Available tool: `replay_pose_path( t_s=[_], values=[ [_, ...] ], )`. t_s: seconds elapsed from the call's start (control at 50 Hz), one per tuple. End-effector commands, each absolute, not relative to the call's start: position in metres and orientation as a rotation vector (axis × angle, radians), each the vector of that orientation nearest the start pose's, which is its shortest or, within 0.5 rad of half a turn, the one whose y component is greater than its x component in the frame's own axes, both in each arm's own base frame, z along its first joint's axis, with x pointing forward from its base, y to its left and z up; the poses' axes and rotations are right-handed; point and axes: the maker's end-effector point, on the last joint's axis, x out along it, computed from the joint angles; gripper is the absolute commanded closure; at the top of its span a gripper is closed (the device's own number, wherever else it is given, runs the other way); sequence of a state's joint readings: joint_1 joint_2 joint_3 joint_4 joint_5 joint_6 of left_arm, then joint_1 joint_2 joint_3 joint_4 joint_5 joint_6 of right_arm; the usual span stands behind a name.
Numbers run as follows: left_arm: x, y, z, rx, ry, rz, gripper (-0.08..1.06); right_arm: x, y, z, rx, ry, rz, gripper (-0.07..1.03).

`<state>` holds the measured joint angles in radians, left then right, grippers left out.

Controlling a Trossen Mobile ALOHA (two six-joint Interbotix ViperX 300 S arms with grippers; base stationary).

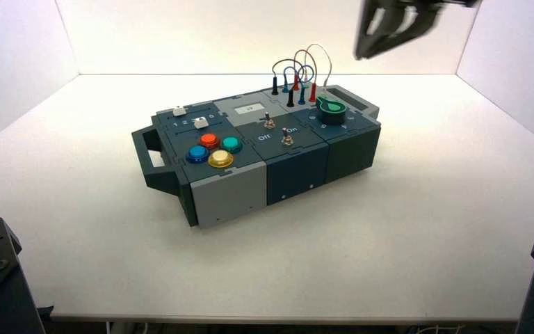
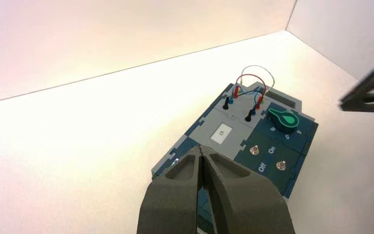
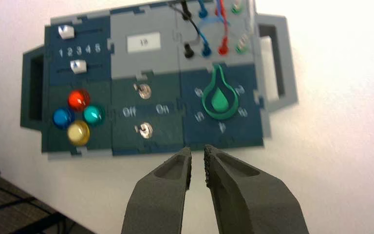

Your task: Pull the blue wire.

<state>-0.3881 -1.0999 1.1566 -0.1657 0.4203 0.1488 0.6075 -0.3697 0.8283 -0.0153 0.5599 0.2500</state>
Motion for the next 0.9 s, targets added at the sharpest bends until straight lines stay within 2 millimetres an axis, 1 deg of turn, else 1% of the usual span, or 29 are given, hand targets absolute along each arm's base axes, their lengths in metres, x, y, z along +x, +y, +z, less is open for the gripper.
replay_pose_path(
  t_s=[0.02, 0.14, 0.16, 0.24, 0.32, 0.4, 0.44, 0.46, 0.5, 0.74, 0.9],
  values=[
    [0.200, -0.094, 0.230, 0.069, 0.449, -0.444, 1.01, 0.274, 0.196, 0.150, -0.101, 1.025, 0.443, 0.80],
    [0.200, -0.094, 0.230, 0.069, 0.449, -0.444, 1.01, 0.283, 0.204, 0.140, -0.109, 1.053, 0.439, 0.80],
    [0.200, -0.094, 0.229, 0.070, 0.452, -0.444, 1.01, 0.288, 0.207, 0.135, -0.116, 1.065, 0.436, 0.80],
    [0.199, -0.094, 0.229, 0.068, 0.451, -0.444, 1.01, 0.294, 0.211, 0.124, -0.126, 1.090, 0.429, 0.79],
    [0.199, -0.094, 0.231, 0.067, 0.446, -0.445, 1.01, 0.300, 0.215, 0.117, -0.132, 1.098, 0.427, 0.79],
    [0.199, -0.094, 0.232, 0.067, 0.445, -0.444, 1.01, 0.308, 0.219, 0.109, -0.132, 1.101, 0.423, 0.74],
    [0.199, -0.094, 0.232, 0.067, 0.445, -0.445, 1.01, 0.310, 0.220, 0.106, -0.130, 1.107, 0.420, 0.70],
    [0.199, -0.094, 0.232, 0.067, 0.443, -0.445, 1.01, 0.312, 0.221, 0.104, -0.132, 1.108, 0.420, 0.67],
    [0.199, -0.094, 0.232, 0.068, 0.443, -0.445, 1.01, 0.314, 0.223, 0.103, -0.133, 1.110, 0.420, 0.66],
    [0.199, -0.093, 0.233, 0.068, 0.440, -0.445, 1.01, 0.328, 0.227, 0.096, -0.130, 1.109, 0.411, 0.68],
    [0.198, -0.093, 0.235, 0.066, 0.431, -0.445, 1.01, 0.339, 0.223, 0.092, -0.122, 1.108, 0.391, 0.68]
  ],
)
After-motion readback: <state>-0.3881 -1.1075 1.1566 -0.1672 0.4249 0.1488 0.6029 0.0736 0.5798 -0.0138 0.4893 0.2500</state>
